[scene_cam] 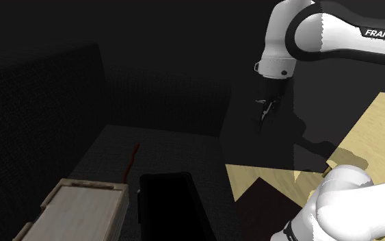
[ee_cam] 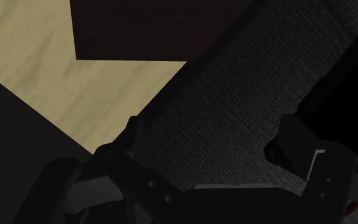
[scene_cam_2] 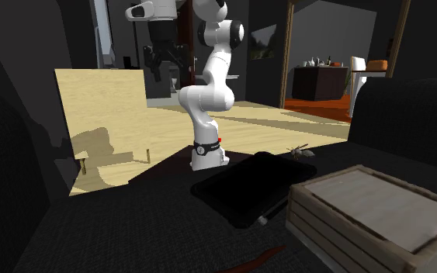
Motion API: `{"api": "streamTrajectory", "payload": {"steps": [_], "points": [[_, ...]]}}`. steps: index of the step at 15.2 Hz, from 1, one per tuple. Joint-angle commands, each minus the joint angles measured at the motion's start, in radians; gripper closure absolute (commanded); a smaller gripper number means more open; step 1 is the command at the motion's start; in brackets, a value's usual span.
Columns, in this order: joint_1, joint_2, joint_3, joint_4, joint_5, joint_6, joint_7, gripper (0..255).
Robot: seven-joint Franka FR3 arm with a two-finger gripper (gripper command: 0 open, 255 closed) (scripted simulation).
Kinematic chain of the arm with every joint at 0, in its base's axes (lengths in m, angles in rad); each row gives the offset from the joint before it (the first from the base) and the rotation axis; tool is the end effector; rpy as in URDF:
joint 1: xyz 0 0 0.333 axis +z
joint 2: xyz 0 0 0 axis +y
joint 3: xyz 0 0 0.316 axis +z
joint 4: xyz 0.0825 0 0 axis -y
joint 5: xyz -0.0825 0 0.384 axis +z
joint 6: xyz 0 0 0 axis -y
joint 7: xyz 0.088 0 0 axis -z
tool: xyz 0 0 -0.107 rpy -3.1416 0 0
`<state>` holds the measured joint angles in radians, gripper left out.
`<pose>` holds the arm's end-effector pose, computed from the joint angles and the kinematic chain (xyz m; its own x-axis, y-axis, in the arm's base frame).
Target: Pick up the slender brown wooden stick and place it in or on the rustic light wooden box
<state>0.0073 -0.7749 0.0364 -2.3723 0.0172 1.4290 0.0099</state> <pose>0.2924 0.0178 0.5683 0.9856 0.0211 -0.1678 0.0231 -0.9997 0.0099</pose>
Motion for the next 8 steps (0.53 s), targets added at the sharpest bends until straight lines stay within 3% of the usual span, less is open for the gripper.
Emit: {"api": "streamTrajectory", "payload": {"steps": [1,8], "points": [[0.000,0.000,0.000,0.000,0.000,0.000,0.000,0],[0.006,0.116,0.132,-0.035,0.123,0.181,0.226,0]]}}
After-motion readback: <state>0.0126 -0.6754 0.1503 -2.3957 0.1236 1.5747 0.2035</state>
